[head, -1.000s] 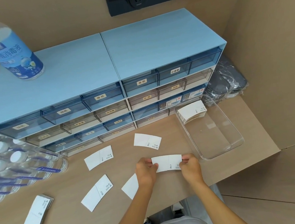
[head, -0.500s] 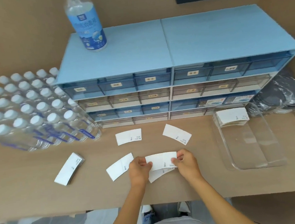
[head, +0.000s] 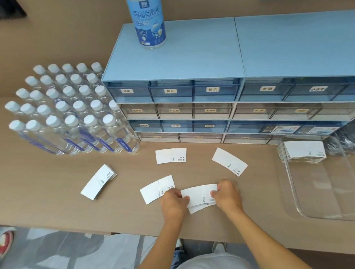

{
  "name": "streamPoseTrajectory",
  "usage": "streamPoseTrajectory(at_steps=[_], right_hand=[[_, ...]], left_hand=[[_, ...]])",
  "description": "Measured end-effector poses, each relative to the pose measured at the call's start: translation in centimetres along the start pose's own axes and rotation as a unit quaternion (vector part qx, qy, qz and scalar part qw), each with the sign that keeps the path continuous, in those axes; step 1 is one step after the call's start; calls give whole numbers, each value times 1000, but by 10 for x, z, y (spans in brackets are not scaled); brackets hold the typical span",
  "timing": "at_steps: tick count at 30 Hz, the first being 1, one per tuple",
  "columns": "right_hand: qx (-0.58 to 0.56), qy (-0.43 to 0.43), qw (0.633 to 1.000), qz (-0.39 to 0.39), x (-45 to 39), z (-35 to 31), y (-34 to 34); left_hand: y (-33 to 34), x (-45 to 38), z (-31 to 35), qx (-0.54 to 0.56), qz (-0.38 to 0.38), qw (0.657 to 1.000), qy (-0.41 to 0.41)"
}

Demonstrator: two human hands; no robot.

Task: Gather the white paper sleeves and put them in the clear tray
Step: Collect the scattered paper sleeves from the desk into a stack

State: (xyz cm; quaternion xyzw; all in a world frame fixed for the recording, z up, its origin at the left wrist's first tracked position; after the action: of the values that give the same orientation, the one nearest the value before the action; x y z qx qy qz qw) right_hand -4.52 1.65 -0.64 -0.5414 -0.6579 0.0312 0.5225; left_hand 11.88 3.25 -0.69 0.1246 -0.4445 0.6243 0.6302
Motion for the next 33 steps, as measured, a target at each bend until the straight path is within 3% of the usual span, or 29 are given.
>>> streamPoseTrajectory(at_steps=[14,23,33], right_hand=[[-85,5,996,21,4,12,3],[-258,52,965,9,4,27,-6],[-333,96,930,120,-9,35,-45]], left_hand=[[7,-1,9,22,-12,1000,-3],[15,-14,29,5,-45,998,43],[48,-46,101,-75,-103,987,93]])
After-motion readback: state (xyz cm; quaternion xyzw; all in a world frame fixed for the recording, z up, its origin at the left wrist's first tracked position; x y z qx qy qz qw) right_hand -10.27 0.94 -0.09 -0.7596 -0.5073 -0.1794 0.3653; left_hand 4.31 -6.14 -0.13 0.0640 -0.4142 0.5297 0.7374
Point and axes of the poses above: each hand's wrist, its own x-axis away from the middle knuckle, its own y-axis out of the palm, z = x × y, the point moved 1 cm from there along -x, towards the middle knuckle, and after that the axes turned 15 degrees about -z, right-handed, at the moved point
